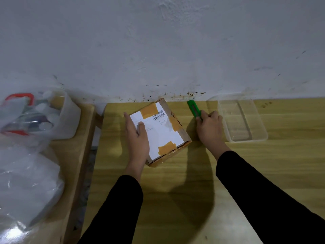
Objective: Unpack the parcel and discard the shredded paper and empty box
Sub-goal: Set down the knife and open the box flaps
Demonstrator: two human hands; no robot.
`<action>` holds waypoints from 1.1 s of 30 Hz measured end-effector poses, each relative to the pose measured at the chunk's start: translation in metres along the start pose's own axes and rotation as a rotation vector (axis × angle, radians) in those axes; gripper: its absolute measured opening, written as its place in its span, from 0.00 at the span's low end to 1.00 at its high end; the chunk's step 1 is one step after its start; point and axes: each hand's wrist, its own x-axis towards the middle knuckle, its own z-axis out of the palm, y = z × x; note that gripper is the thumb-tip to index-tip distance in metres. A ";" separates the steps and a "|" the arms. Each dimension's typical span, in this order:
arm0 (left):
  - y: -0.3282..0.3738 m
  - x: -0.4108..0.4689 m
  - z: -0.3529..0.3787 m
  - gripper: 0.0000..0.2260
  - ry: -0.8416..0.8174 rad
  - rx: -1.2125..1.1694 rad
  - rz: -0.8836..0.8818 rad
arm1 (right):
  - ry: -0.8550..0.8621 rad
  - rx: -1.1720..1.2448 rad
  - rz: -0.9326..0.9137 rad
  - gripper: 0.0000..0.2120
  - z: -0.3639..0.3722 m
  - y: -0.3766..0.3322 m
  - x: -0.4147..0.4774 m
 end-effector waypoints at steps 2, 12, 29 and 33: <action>0.006 -0.002 -0.002 0.26 -0.012 -0.013 0.007 | 0.004 0.021 0.013 0.18 -0.010 -0.002 -0.004; -0.001 -0.068 -0.006 0.24 0.098 -0.152 -0.026 | -0.182 0.586 -0.311 0.15 -0.039 -0.078 0.009; -0.043 -0.043 -0.060 0.23 0.276 0.141 -0.097 | -0.164 0.658 -0.159 0.07 -0.019 0.001 -0.097; -0.019 -0.055 -0.051 0.18 0.174 0.088 -0.097 | 0.100 0.603 -0.273 0.07 -0.017 0.019 -0.139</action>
